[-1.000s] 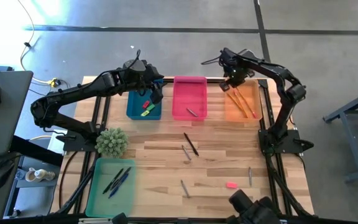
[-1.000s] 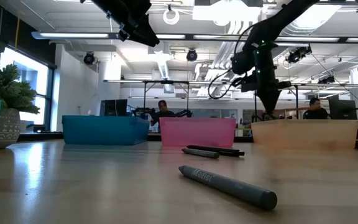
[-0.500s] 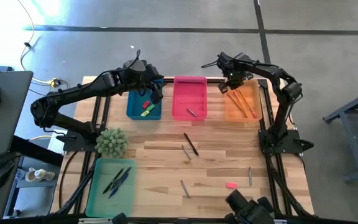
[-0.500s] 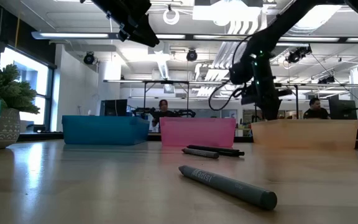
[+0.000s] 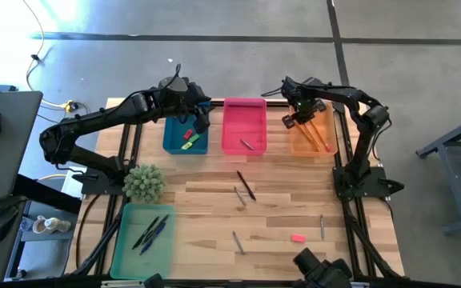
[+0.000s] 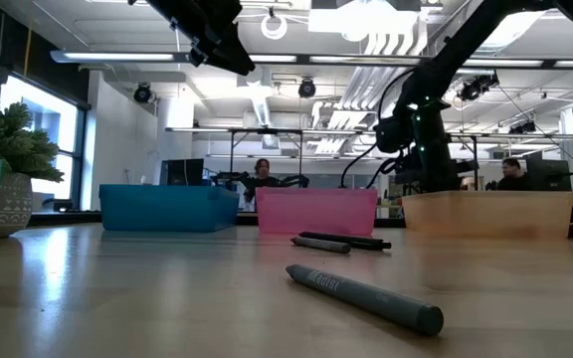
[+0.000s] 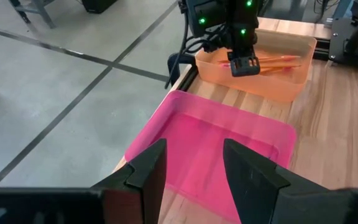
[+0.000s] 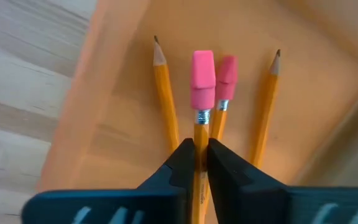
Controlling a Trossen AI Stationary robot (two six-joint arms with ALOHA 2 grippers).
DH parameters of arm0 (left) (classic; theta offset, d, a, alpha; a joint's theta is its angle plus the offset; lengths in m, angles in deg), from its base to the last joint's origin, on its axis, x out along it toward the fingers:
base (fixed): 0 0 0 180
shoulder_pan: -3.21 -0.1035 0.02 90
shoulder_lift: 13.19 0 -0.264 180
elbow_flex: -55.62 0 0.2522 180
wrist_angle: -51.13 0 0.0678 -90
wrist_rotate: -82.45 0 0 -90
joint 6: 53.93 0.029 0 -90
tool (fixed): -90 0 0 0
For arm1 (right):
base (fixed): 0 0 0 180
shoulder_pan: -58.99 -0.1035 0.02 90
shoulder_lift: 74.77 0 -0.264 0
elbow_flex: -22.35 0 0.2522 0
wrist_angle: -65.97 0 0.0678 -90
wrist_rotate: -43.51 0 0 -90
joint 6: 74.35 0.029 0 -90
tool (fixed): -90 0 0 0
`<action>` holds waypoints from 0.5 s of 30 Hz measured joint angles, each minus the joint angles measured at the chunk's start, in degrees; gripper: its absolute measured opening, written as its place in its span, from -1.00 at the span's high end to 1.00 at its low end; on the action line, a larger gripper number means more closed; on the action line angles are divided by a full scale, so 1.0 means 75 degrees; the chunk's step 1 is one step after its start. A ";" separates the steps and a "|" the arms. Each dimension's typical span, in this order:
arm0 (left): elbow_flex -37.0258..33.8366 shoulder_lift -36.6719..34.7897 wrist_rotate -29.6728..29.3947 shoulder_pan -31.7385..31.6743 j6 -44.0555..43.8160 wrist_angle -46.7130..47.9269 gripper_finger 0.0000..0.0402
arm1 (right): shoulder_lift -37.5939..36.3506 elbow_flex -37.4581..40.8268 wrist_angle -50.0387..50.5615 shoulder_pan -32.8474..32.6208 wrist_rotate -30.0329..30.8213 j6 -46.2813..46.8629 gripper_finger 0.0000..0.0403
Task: Sort crayons/erasers/pens/pencils in bins
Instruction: Put the pencil into the transparent orange bin, then put the middle right gray crayon into the transparent red bin
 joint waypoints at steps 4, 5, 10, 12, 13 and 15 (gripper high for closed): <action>0.0000 0.0000 0.0000 0.0000 0.0001 0.0000 0.28 | 0.0000 0.0003 0.0017 -0.0006 -0.0001 0.0001 0.65; 0.0000 0.0000 0.0000 0.0002 0.0000 0.0000 0.28 | 0.0000 0.0003 0.0020 -0.0006 -0.0003 0.0004 0.59; 0.0000 0.0000 -0.0003 0.0000 0.0000 0.0041 0.28 | -0.0176 0.0000 0.0097 -0.0006 -0.0107 0.0357 0.38; -0.0002 -0.0001 0.0000 0.0000 0.0000 0.0045 0.28 | -0.0395 0.0000 0.0153 -0.0040 -0.0110 0.0521 0.35; -0.0001 -0.0001 -0.0003 0.0000 0.0000 0.0055 0.28 | -0.0527 0.0000 0.0155 -0.0078 -0.0106 0.0632 0.34; -0.0001 -0.0008 -0.0003 0.0000 -0.0003 0.0164 0.28 | -0.0859 0.0000 0.0150 -0.0175 -0.0086 0.0835 0.34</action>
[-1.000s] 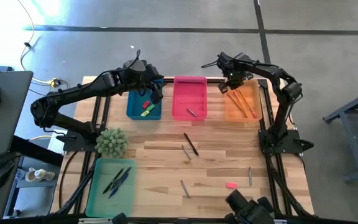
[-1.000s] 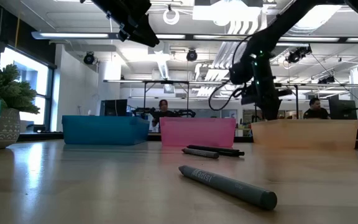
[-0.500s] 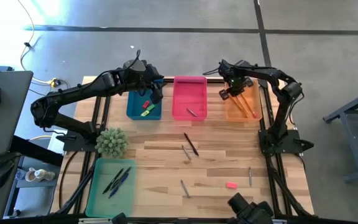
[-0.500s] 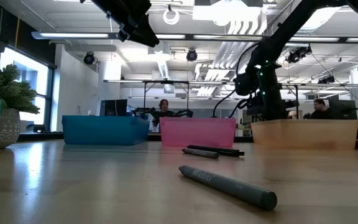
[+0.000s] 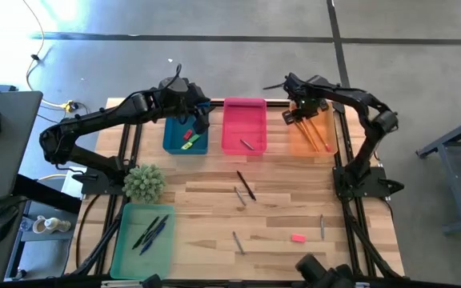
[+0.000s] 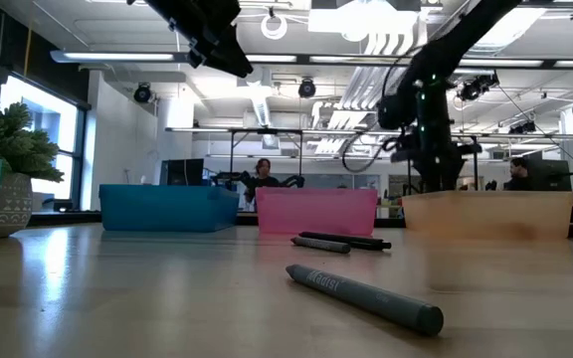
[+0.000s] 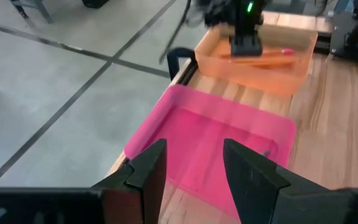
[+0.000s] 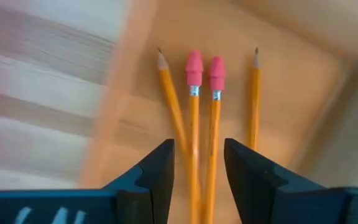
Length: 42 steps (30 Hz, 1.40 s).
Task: Sort crayons/erasers/pens/pencils in bins
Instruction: Put the middle right gray crayon into the transparent red bin
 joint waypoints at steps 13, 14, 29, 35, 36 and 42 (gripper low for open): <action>-0.0002 -0.0024 0.0019 0.0002 -0.0012 0.1700 0.28 | -0.1766 -0.0006 -0.0811 -0.2073 0.0180 0.1970 0.34; -0.0002 -0.0024 0.0020 0.0001 -0.0017 0.1805 0.28 | -0.1806 -0.0006 -0.0904 -0.2301 0.0216 0.2051 0.34; -0.0002 -0.0027 0.1266 0.0006 -0.0613 0.2419 0.28 | -0.1840 -0.0006 -0.0607 -0.5425 0.0375 0.3937 0.34; -0.0002 -0.0030 0.1286 0.0120 -0.0898 0.2713 0.28 | -0.1840 -0.0006 -0.0104 -0.6338 0.0366 0.4448 0.34; -0.0002 -0.0030 0.1285 0.0166 -0.0969 0.2723 0.28 | -0.1840 -0.0006 -0.0080 -0.6473 0.0367 0.4453 0.34; -0.0002 -0.0026 0.1254 0.0599 -0.1210 0.2741 0.28 | -0.1837 -0.0006 0.0271 -0.7193 0.0361 0.4511 0.34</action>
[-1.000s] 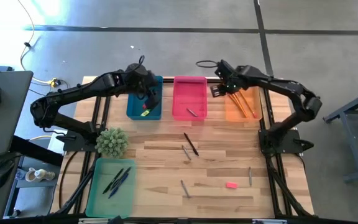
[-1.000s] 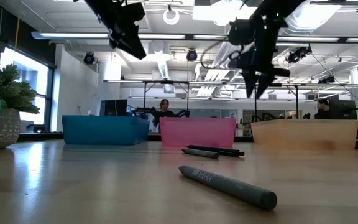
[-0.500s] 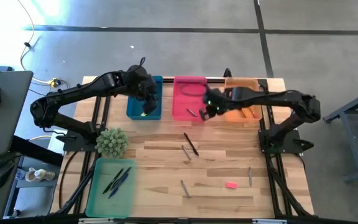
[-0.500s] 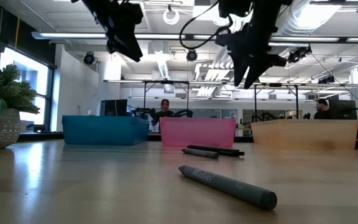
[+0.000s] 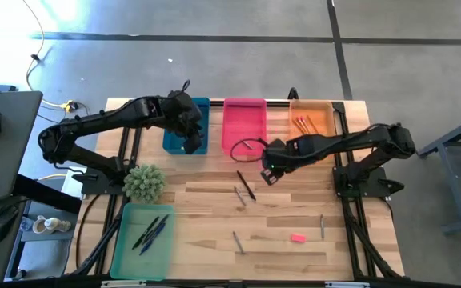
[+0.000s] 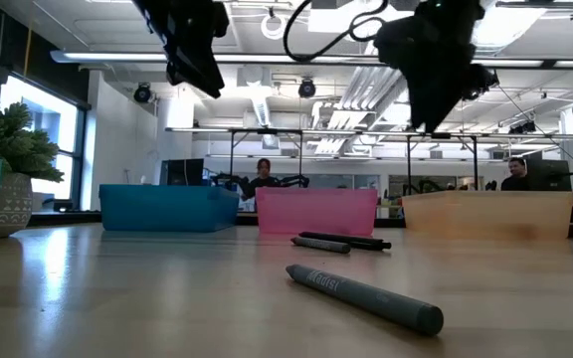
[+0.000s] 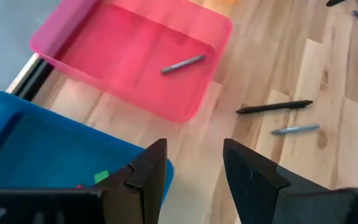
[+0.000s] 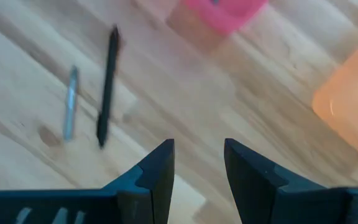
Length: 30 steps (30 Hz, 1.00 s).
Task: Sort crayons/erasers/pens/pencils in bins
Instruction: Put the middle right gray crayon into the transparent red bin
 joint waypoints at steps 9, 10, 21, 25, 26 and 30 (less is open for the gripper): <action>0.0000 0.0028 -0.0639 0.0982 -0.1052 0.0142 0.28 | -0.0009 0.0757 0.0368 -0.1111 -0.0868 0.1225 0.34; 0.0000 0.0028 -0.0675 0.1089 -0.1154 0.0167 0.28 | -0.0009 0.0859 0.0370 -0.1266 -0.0953 0.1441 0.34; 0.0000 0.0028 -0.0864 0.1977 -0.1828 0.0341 0.28 | -0.0017 0.1710 -0.0659 -0.2838 -0.1546 0.3764 0.34; 0.0000 0.0030 -0.0867 0.2196 -0.1933 0.0341 0.28 | -0.0017 0.2094 -0.1228 -0.3392 -0.1703 0.4509 0.34; 0.0000 0.0031 -0.0867 0.2244 -0.1934 0.0341 0.28 | -0.0017 0.2149 -0.1322 -0.3529 -0.1708 0.4703 0.34; 0.0000 0.0031 -0.1082 0.2439 -0.1993 0.0343 0.28 | -0.0017 0.2247 -0.1307 -0.4069 -0.1693 0.5316 0.34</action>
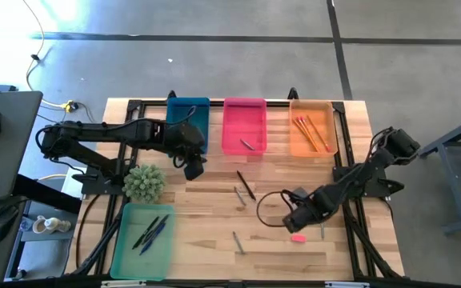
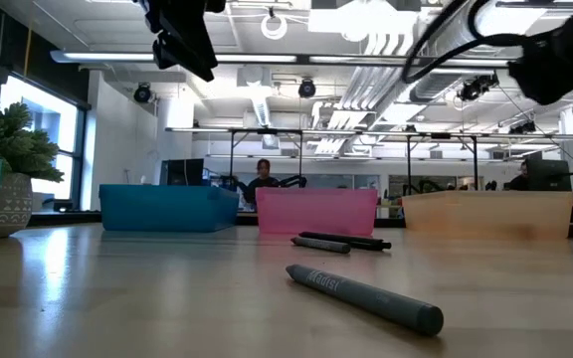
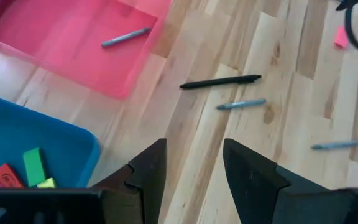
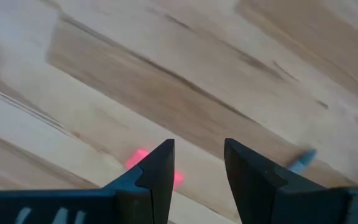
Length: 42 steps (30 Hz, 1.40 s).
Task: Sort crayons/erasers/pens/pencils in bins
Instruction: Put the middle right gray crayon into the transparent red bin
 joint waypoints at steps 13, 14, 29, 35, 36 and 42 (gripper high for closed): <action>0.0000 0.0000 -0.0414 0.0416 -0.0274 0.0053 0.28 | 0.0000 0.0000 0.1185 -0.1132 0.0308 0.0634 0.34; 0.0000 0.0000 -0.0414 0.0448 -0.0327 0.0053 0.28 | 0.0000 0.0000 0.1276 -0.1163 0.0306 0.0634 0.34; 0.0000 0.0000 -0.0565 0.0674 -0.0411 0.0050 0.28 | -0.0675 0.0900 0.0828 -0.1538 -0.0095 0.1363 0.34; 0.0000 0.0000 -0.0583 0.0671 -0.0402 0.0050 0.28 | -0.1427 0.1753 0.0267 -0.1724 -0.0296 0.2135 0.34; 0.0000 0.0000 -0.0583 0.0671 -0.0399 0.0050 0.28 | -0.1526 0.1879 0.0037 -0.1746 -0.0365 0.2252 0.34; 0.0000 0.0000 -0.0580 0.0671 -0.0399 0.0050 0.28 | -0.1692 0.2266 -0.0781 -0.1782 -0.0362 0.2748 0.34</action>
